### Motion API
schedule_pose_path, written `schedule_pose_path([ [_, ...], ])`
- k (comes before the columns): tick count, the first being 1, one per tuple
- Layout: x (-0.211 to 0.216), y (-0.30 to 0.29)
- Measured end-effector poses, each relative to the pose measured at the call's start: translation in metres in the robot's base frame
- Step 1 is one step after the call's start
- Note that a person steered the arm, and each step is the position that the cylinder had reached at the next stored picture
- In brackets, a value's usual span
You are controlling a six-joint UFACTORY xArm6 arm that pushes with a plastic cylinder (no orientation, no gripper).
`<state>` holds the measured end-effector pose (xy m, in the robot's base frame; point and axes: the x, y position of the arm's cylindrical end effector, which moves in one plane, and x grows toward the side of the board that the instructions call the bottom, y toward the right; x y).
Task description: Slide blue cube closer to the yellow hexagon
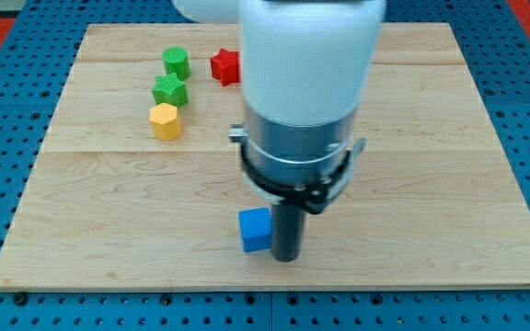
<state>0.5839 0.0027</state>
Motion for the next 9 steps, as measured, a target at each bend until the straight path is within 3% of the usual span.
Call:
schedule_pose_path([
  [1, -0.009, -0.047],
  [3, -0.077, -0.081],
  [6, -0.097, -0.155],
  [9, -0.097, -0.117],
])
